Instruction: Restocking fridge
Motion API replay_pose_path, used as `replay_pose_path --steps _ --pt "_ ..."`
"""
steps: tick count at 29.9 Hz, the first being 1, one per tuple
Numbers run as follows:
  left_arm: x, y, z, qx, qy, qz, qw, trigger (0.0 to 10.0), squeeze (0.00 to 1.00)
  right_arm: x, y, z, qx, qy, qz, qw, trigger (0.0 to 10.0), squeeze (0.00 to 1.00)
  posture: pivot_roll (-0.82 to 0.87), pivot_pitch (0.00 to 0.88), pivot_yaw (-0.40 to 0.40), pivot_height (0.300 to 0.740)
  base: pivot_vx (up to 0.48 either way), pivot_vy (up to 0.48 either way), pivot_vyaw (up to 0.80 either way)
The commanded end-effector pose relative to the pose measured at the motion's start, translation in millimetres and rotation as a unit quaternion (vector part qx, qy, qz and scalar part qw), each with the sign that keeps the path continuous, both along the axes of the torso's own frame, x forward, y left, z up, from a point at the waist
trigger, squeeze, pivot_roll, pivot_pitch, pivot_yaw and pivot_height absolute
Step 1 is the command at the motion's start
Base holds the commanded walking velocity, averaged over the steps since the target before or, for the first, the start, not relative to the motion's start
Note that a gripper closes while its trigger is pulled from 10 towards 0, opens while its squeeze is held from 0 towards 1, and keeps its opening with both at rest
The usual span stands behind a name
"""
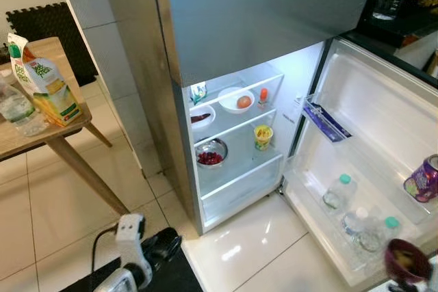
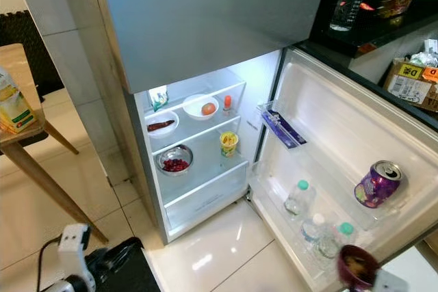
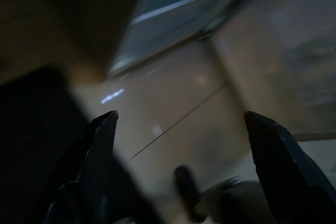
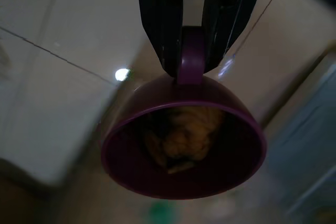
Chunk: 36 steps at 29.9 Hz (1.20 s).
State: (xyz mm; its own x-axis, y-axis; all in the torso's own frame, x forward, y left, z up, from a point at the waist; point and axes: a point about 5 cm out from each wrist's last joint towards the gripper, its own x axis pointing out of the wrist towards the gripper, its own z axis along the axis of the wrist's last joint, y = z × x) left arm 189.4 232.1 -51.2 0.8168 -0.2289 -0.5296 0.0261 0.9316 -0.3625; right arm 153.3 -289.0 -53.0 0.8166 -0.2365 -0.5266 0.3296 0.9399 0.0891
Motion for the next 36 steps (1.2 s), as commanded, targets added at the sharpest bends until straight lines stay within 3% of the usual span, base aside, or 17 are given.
replay_pose_path --steps 1,4,5,7,8,10,13,16,27,31,36 --pt "-13.7 9.2 -7.4 0.02 0.027 0.021 0.999 10.0 0.0 9.0 14.7 0.4 0.005 -0.011 0.063 0.998 10.0 0.0 -0.11 0.005 -0.018 0.74 0.0 0.0 0.0" --pt "-29.1 10.6 -18.1 0.031 0.062 0.05 0.996 10.0 0.0 29.2 45.7 3.2 0.029 -0.034 0.175 0.984 10.0 0.0 -0.09 0.0 -0.021 0.74 0.0 0.0 0.0" --pt "-29.1 10.6 -18.1 0.031 0.062 0.05 0.996 10.0 0.0 29.2 45.7 3.2 0.029 -0.034 0.175 0.984 10.0 0.0 -0.09 0.0 -0.021 0.74 0.0 0.0 0.0" --pt "-38.0 9.6 -24.0 0.034 0.086 0.065 0.994 10.0 0.0 44.0 63.2 7.7 0.036 -0.049 0.228 0.972 10.0 0.0 -0.08 0.0 -0.019 0.74 0.0 0.0 0.0" --pt "-38.0 9.6 -24.0 0.034 0.086 0.065 0.994 10.0 0.0 44.0 63.2 7.7 0.036 -0.049 0.228 0.972 10.0 0.0 -0.08 0.0 -0.019 0.74 0.0 0.0 0.0" --pt "-47.5 6.5 -30.6 0.033 0.113 0.083 0.99 10.0 0.0 61.3 79.4 11.3 0.02 -0.038 0.268 0.962 10.0 0.0 -0.08 0.0 -0.017 0.74 0.0 0.0 0.0" --pt "-54.6 3.3 -35.7 0.034 0.135 0.1 0.985 10.0 0.0 73.8 92.4 14.0 0.004 -0.027 0.296 0.955 10.0 0.0 -0.06 0.0 -0.012 0.74 0.0 0.0 0.0" --pt "-58.5 -1.7 -39.4 0.037 0.152 0.105 0.982 10.0 0.0 81.1 101.9 17.4 0.015 -0.035 0.312 0.949 10.0 0.0 -0.05 0.0 -0.006 0.74 0.0 0.0 0.0" --pt "-58.4 -10.4 -42.8 0.044 0.17 0.094 0.98 10.0 0.0 80.0 103.7 13.1 0.002 -0.014 0.295 0.956 10.0 0.0 -0.02 0.0 0.004 0.74 0.0 0.0 0.0" --pt "-56.3 -11.2 -42.4 0.047 0.168 0.093 0.98 10.0 0.0 67.3 92.0 2.5 0.003 0.03 0.254 0.967 10.0 0.0 -0.02 0.0 -0.005 0.74 0.0 0.0 0.0" --pt "-56.7 -11.4 -42.8 0.048 0.17 0.096 0.98 10.0 0.0 57.9 85.2 -3.3 0.007 0.051 0.235 0.971 10.0 0.0 -0.01 0.0 -0.014 0.74 0.0 0.0 0.0"
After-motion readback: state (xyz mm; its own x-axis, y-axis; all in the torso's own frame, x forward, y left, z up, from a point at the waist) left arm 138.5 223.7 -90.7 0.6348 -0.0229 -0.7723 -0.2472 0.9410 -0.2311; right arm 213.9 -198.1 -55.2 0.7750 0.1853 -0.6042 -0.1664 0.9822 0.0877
